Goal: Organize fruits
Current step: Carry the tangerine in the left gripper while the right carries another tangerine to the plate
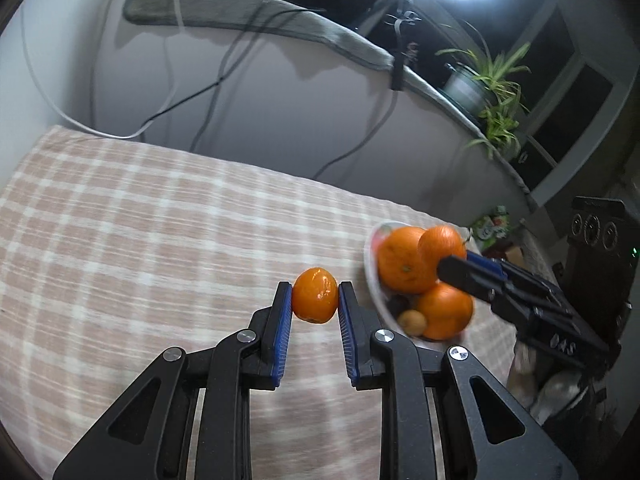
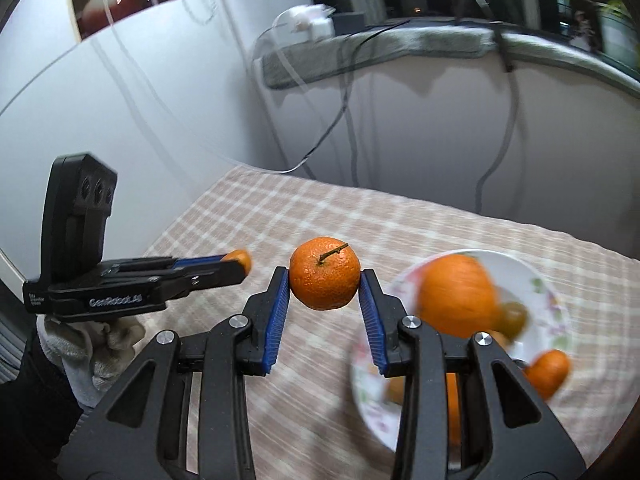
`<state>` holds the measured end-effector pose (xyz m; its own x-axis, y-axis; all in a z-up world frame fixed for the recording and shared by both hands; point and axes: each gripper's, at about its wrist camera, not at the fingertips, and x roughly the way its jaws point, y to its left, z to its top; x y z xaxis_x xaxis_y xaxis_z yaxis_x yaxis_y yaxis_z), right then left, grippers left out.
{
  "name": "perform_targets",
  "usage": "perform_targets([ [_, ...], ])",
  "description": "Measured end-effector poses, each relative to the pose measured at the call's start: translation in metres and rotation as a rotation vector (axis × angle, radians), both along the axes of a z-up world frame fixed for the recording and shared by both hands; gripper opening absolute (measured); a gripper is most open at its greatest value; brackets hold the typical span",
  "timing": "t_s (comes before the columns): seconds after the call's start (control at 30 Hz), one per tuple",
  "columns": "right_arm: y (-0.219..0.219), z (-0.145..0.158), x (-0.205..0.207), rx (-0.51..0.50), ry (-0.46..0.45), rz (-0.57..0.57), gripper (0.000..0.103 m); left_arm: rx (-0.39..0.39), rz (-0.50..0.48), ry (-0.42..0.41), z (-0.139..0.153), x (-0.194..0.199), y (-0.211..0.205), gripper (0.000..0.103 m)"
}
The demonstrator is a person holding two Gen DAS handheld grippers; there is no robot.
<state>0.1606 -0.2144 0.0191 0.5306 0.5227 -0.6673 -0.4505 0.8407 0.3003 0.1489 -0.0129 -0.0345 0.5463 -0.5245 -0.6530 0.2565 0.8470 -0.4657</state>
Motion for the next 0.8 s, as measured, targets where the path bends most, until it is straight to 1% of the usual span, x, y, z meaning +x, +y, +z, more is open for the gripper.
perform_targets([
  [0.27,-0.055,-0.002,-0.001,-0.010,0.003,-0.110,0.037,-0.016,-0.054,0.002,-0.002,-0.004,-0.037,0.021],
  [0.47,-0.089,-0.008,0.006,-0.007,0.018,-0.174,0.037,-0.008,-0.088,0.003,-0.005,-0.003,-0.063,0.021],
  [0.63,-0.106,-0.015,0.010,-0.017,0.028,-0.203,0.037,0.026,-0.103,-0.006,-0.005,-0.001,-0.081,0.021],
  [0.8,-0.118,-0.029,0.019,-0.010,0.070,-0.214,0.037,0.066,-0.107,-0.015,-0.008,0.000,-0.092,0.021],
])
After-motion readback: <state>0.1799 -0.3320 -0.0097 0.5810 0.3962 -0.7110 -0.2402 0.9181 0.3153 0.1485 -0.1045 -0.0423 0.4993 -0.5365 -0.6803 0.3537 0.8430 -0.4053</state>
